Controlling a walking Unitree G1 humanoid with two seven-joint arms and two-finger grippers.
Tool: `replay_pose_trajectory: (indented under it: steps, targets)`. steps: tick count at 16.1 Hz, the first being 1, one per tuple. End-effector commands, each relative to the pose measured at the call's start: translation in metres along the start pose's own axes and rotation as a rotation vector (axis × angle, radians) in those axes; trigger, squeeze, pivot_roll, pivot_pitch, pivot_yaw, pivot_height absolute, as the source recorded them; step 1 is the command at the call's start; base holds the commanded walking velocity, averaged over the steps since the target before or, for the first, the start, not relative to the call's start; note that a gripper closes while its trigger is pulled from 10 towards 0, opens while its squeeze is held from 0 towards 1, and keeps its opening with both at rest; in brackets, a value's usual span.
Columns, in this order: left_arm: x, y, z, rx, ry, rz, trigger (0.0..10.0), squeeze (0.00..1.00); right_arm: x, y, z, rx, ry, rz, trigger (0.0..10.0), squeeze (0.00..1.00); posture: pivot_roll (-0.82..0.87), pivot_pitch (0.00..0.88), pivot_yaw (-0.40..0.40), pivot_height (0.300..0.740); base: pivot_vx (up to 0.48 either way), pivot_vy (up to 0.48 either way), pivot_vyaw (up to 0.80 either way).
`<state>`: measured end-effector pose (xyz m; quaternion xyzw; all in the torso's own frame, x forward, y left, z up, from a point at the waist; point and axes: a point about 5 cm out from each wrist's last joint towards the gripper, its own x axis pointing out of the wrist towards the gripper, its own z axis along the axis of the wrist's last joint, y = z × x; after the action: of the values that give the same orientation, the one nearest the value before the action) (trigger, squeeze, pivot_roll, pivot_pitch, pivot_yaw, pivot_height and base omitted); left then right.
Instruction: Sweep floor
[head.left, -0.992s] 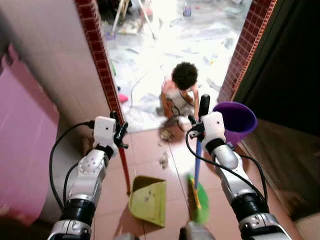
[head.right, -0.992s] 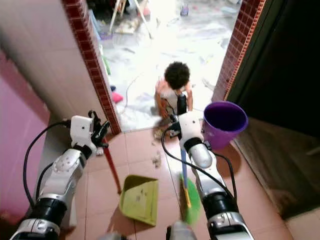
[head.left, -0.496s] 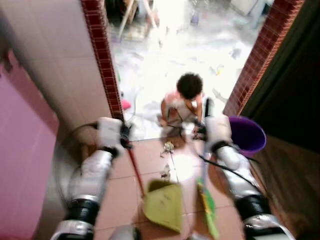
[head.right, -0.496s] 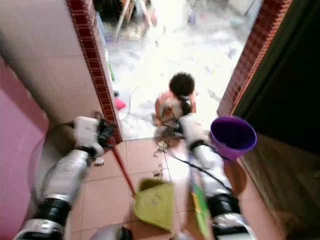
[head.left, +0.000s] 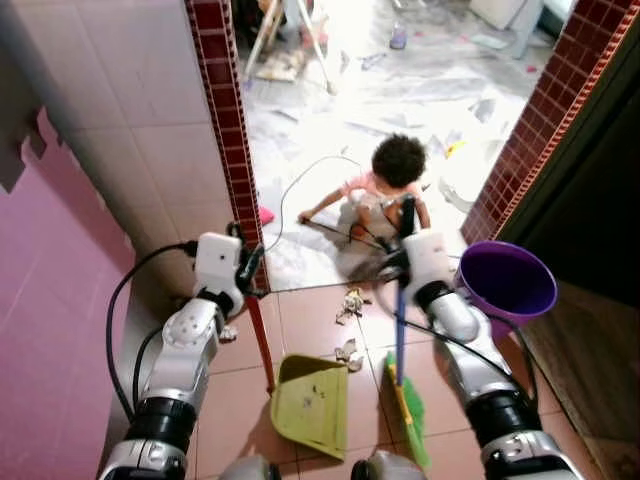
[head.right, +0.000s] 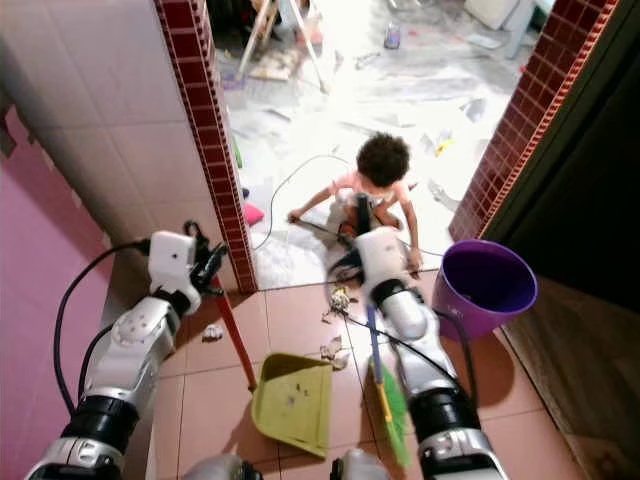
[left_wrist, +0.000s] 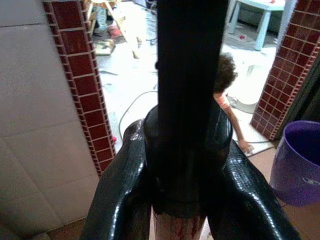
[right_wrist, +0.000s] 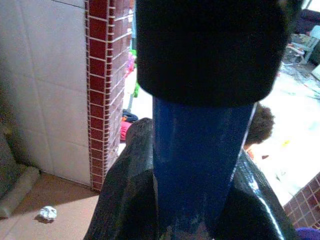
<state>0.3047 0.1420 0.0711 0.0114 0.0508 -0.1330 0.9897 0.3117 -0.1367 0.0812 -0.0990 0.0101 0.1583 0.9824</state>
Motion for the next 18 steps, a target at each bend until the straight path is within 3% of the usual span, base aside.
replay_pose_trajectory:
  steps: [1, 4, 9, 18]
  targets:
    - [0.005, 0.004, 0.017, 0.042, -0.076, 0.022, 10.0, 0.00, 0.003, -0.005, 0.010, -0.005, -0.037, -0.012, 10.0, 0.00, -0.11, 0.000, 0.042, 0.740, 0.000, 0.000, 0.00]
    - [0.006, 0.017, 0.021, 0.092, -0.099, 0.131, 10.0, 0.00, 0.002, -0.007, 0.010, -0.009, -0.041, -0.019, 10.0, 0.00, -0.11, 0.000, 0.042, 0.740, 0.000, 0.000, 0.00]
    - [0.009, 0.028, 0.023, 0.113, -0.114, 0.210, 10.0, 0.00, 0.001, -0.012, 0.011, -0.038, -0.048, -0.053, 10.0, 0.00, -0.11, 0.000, 0.043, 0.740, 0.000, 0.000, 0.00]
    - [0.016, 0.015, 0.026, 0.065, -0.160, 0.158, 10.0, 0.00, 0.000, -0.015, 0.017, -0.017, -0.085, -0.071, 10.0, 0.00, -0.12, 0.000, 0.047, 0.740, 0.062, 0.000, 0.00]
